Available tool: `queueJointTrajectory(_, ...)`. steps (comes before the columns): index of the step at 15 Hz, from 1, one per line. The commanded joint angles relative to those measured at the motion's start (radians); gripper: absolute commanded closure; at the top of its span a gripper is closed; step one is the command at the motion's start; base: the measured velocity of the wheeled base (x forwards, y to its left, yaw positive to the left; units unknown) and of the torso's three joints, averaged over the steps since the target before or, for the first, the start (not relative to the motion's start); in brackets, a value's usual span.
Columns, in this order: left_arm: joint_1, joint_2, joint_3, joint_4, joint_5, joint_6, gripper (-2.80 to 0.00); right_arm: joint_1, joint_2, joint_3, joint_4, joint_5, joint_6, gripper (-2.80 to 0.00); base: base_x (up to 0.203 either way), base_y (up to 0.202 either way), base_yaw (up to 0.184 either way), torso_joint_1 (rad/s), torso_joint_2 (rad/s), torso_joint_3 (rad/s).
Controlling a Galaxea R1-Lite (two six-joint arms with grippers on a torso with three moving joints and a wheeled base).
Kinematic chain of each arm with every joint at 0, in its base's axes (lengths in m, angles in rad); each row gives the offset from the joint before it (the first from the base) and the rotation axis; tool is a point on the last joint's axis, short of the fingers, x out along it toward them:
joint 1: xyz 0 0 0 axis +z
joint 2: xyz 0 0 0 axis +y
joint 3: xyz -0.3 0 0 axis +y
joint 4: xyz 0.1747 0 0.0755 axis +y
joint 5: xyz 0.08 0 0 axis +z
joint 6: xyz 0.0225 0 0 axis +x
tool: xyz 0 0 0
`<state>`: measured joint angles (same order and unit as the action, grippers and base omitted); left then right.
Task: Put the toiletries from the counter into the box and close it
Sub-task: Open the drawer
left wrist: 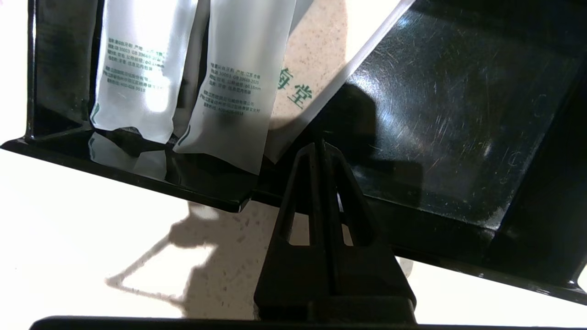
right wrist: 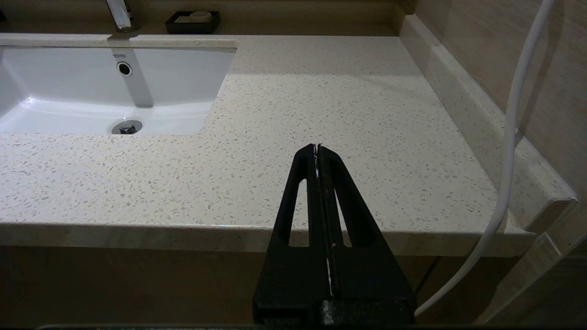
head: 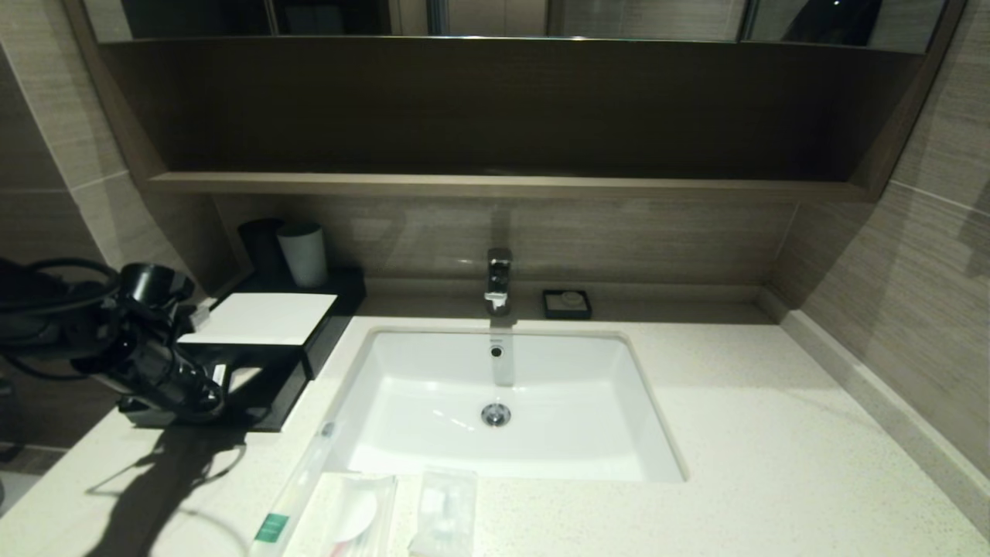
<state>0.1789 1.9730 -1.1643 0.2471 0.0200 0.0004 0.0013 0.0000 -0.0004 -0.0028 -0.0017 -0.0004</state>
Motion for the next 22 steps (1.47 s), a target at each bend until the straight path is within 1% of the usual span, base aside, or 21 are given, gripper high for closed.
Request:
queueJointTrajectory(1,0.001,-0.006,0.0,0.016,0.001,0.003,0.0,0.0,-0.003,0.002,0.0,0.0,0.0,0.0,0.0,0.0,0.0,0.0,0.0,0.0)
queueJointTrajectory(4,0.001,-0.006,0.0,0.032,0.001,0.015,0.0,0.0,-0.003,0.002,0.0,0.0,-0.001,0.0,0.0,0.0,0.0,0.0,0.0,0.0)
queueJointTrajectory(22,0.001,-0.049,0.001,0.124,0.001,0.033,0.0,0.0,0.0,0.002,0.0,0.0,0.0,0.0,0.0,0.0,0.0,0.0,0.0,0.0)
